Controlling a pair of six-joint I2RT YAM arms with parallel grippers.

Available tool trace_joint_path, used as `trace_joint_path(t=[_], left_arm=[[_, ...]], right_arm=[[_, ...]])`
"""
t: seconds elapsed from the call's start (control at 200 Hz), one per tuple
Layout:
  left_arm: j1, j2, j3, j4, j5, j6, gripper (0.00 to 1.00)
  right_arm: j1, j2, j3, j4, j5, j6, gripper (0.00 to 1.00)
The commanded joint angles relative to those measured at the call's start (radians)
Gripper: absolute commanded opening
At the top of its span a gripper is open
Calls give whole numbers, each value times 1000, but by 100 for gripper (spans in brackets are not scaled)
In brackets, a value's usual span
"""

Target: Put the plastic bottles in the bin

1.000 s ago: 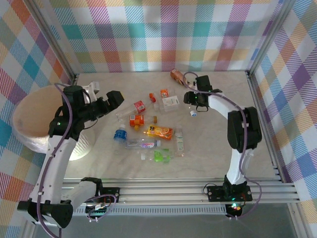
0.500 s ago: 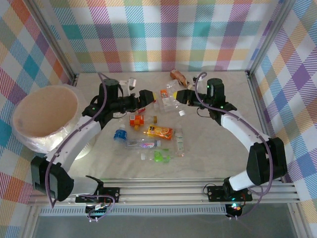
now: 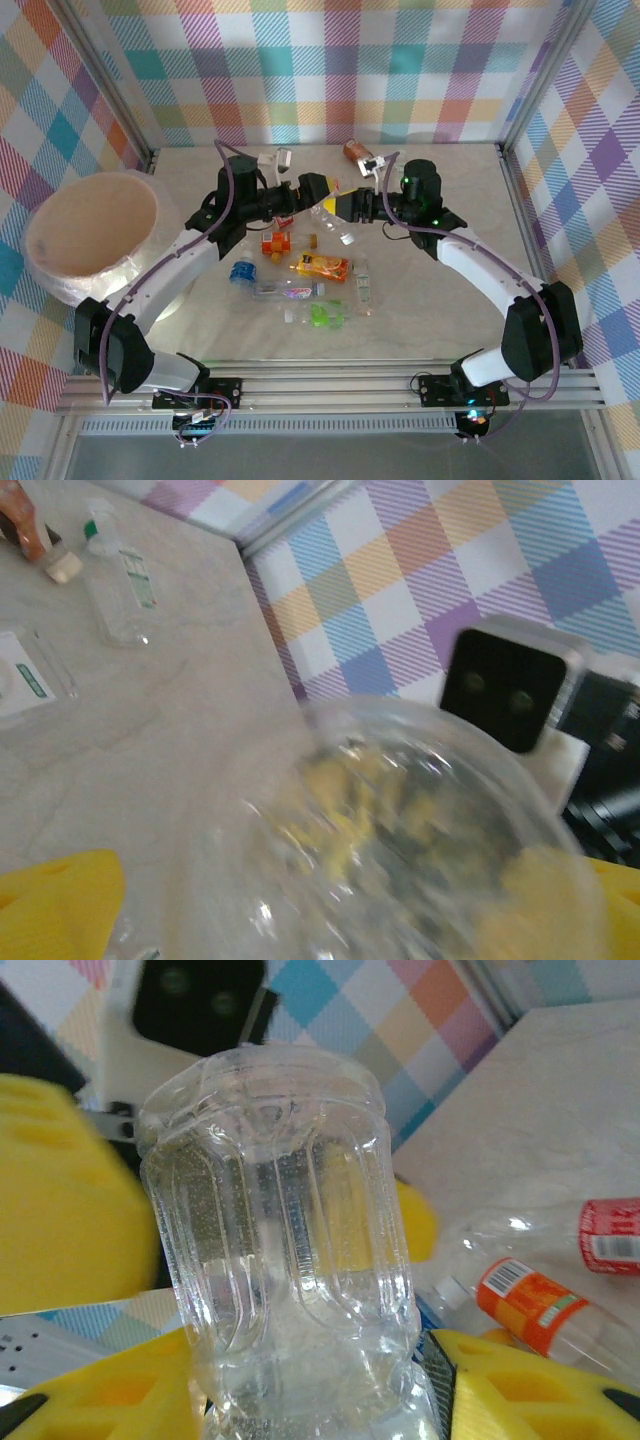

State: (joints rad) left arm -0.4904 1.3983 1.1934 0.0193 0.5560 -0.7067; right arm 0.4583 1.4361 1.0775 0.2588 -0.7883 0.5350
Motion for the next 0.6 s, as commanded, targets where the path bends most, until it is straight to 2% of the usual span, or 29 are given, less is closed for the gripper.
trace_joint_path(t=[0.0,0.125,0.34,0.475,0.535,0.595], left_arm=[[-8,2,-42,178,-16,-57,96],[-25,15,-32,188,-20,-56,86],[-39,-13,-41,84,-159,-71,64],[-39,-35,-59,61,-232,-123,60],[-38,-56,-63,34,-276,-122,60],[-27,-84,-67,5,-306,-107,60]], right_arm=[[11,10,43,94,-76,-12,48],[17,39,85,52,-109,-36,48],[29,64,107,59,-143,-56,54],[29,57,101,39,-117,-89,69],[30,46,98,26,-101,-105,78],[30,31,94,6,-76,-130,84]])
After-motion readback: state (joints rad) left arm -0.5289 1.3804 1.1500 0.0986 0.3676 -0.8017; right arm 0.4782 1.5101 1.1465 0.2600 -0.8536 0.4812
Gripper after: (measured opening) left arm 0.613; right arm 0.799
